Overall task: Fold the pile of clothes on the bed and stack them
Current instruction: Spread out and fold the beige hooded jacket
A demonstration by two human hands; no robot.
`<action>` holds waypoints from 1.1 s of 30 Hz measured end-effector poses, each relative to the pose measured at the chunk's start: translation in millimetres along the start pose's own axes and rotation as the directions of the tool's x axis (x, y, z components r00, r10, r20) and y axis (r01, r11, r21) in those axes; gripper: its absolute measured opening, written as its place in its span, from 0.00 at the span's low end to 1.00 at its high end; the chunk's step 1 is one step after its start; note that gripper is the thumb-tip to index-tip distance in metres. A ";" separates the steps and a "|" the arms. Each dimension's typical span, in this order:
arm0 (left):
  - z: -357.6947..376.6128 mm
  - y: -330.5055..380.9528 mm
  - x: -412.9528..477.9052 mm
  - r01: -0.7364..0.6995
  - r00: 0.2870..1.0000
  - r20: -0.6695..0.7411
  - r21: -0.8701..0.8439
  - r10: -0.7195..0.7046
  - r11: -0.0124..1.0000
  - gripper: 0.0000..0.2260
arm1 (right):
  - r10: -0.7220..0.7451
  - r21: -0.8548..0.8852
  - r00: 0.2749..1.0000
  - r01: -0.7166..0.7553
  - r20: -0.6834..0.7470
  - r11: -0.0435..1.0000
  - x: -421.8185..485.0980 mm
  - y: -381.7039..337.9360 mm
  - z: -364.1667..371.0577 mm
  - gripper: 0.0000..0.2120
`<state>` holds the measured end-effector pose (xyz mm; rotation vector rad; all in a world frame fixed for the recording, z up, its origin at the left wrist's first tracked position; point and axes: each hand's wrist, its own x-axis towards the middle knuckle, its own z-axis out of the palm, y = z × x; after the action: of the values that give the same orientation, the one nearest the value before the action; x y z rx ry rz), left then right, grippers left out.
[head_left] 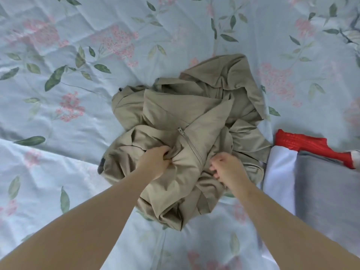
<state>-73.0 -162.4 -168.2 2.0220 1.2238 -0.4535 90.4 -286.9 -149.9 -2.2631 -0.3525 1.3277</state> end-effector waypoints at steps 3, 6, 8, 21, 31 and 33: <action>6.8 -2.4 -29.1 -0.141 0.943 0.314 0.079 0.109 0.987 0.13 | -0.008 0.300 0.993 0.044 -0.120 0.953 5.0 1.3 -4.1 0.15; 7.8 -4.9 -61.5 -0.162 0.789 0.614 0.186 0.014 0.969 0.13 | -0.077 0.406 0.997 0.070 -0.001 0.911 -3.6 -1.1 1.9 0.33; 1.0 -6.3 -68.3 0.054 0.802 0.591 0.074 -0.088 0.996 0.12 | -0.177 0.287 0.984 0.174 -0.015 0.942 -15.6 -0.3 10.3 0.27; 2.2 7.6 -34.4 0.193 0.980 -0.057 0.042 -0.190 0.980 0.40 | -0.311 -0.142 0.910 0.358 0.274 0.923 -45.2 3.2 2.4 0.14; -48.1 -14.3 -54.9 0.264 0.825 0.472 0.167 -0.312 0.950 0.22 | -0.338 -0.327 0.941 0.320 0.001 0.889 -31.2 3.8 22.0 0.24; -59.2 -29.1 -44.6 0.266 0.919 0.258 0.155 -0.299 0.951 0.22 | -0.363 -0.387 0.932 0.327 -0.022 0.862 -32.8 -9.6 36.6 0.26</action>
<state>-123.9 -138.3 -112.0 1.8011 1.3398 -0.9390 42.6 -283.3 -135.4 -2.4034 -1.0083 1.0265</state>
